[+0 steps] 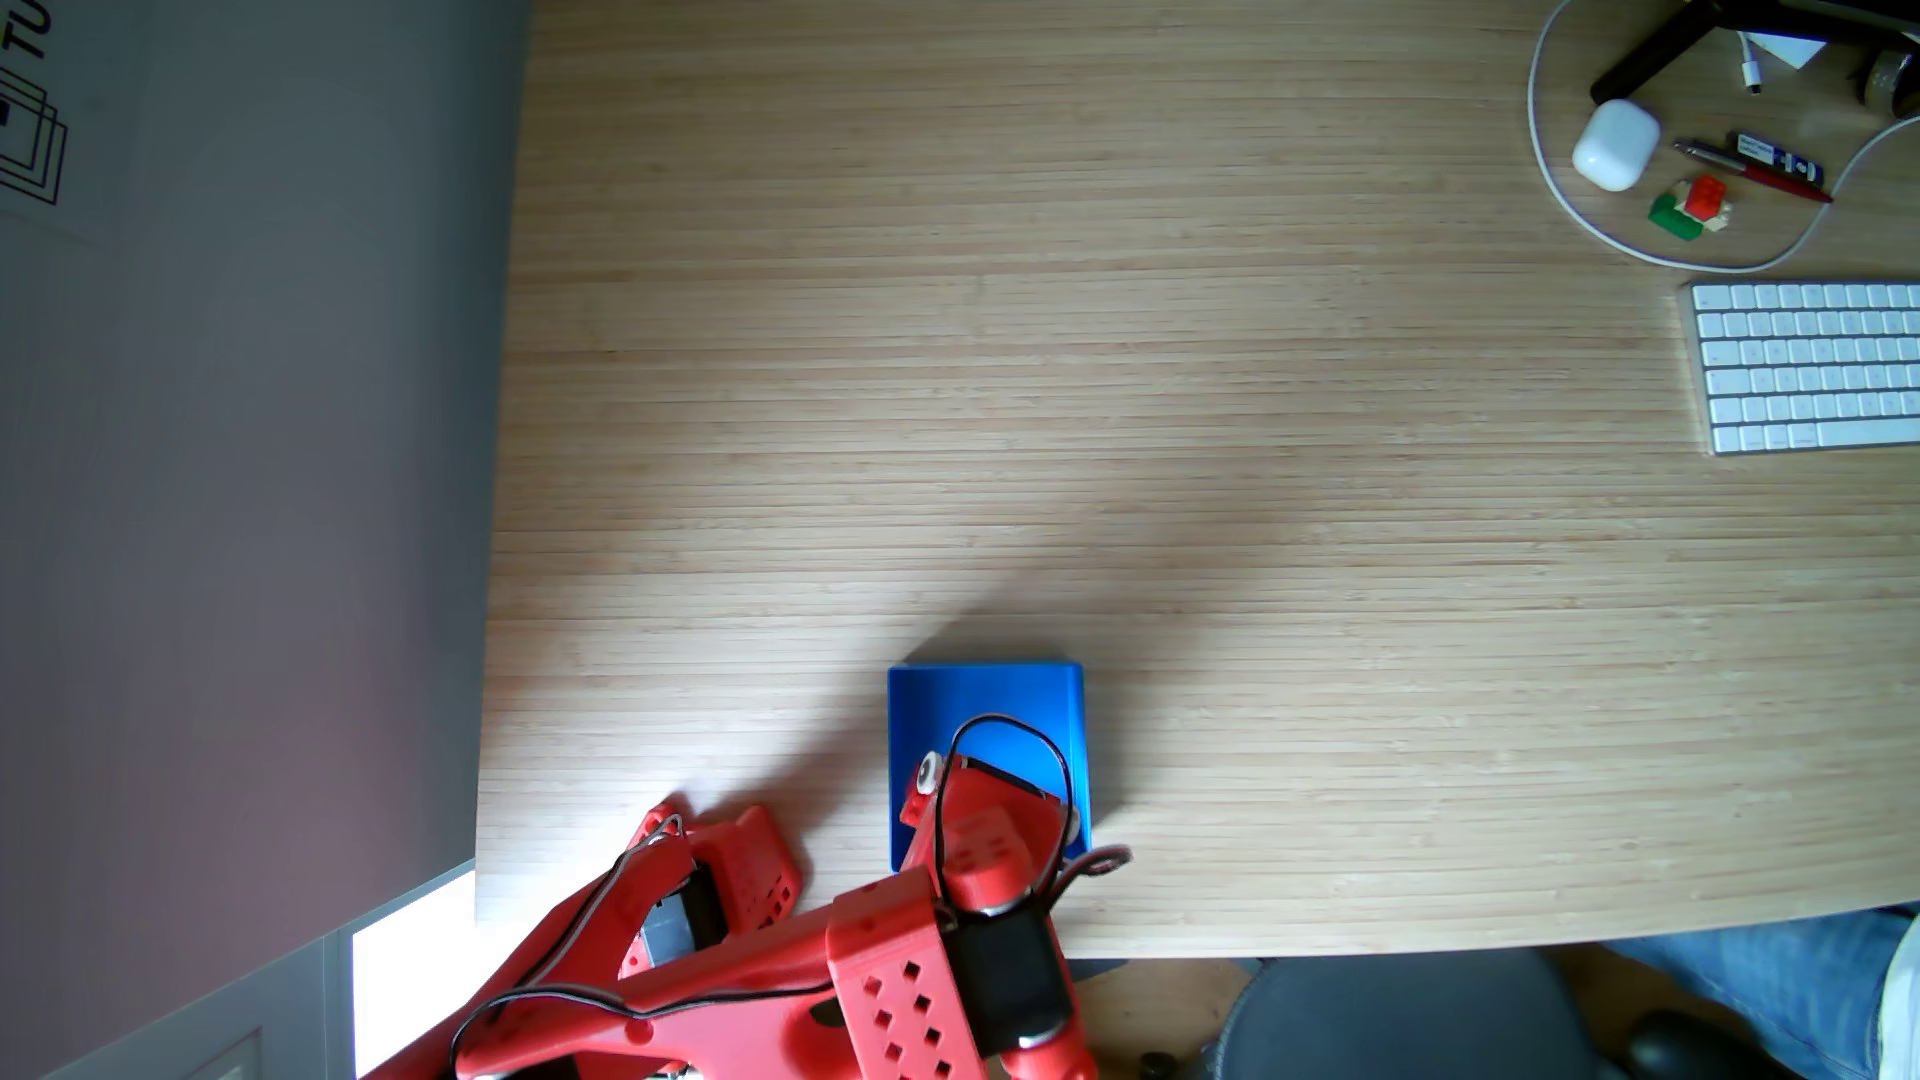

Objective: Put the red lego brick in blue bin

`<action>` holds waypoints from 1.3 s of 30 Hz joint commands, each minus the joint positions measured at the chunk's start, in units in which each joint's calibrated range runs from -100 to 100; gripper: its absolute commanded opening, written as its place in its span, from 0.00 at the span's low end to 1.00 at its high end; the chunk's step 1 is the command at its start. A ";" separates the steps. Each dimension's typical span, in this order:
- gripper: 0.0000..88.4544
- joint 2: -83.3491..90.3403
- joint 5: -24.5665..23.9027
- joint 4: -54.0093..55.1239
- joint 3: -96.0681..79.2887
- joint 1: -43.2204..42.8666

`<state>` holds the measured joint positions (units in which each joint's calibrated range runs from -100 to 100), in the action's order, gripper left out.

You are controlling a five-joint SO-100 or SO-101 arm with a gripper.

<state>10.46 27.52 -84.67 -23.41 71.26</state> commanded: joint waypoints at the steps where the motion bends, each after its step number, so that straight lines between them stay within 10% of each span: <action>1: 0.00 4.29 0.73 5.05 -2.00 1.84; 39: 0.03 4.37 1.71 17.88 -16.25 2.06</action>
<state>11.38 28.99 -67.36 -40.09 73.52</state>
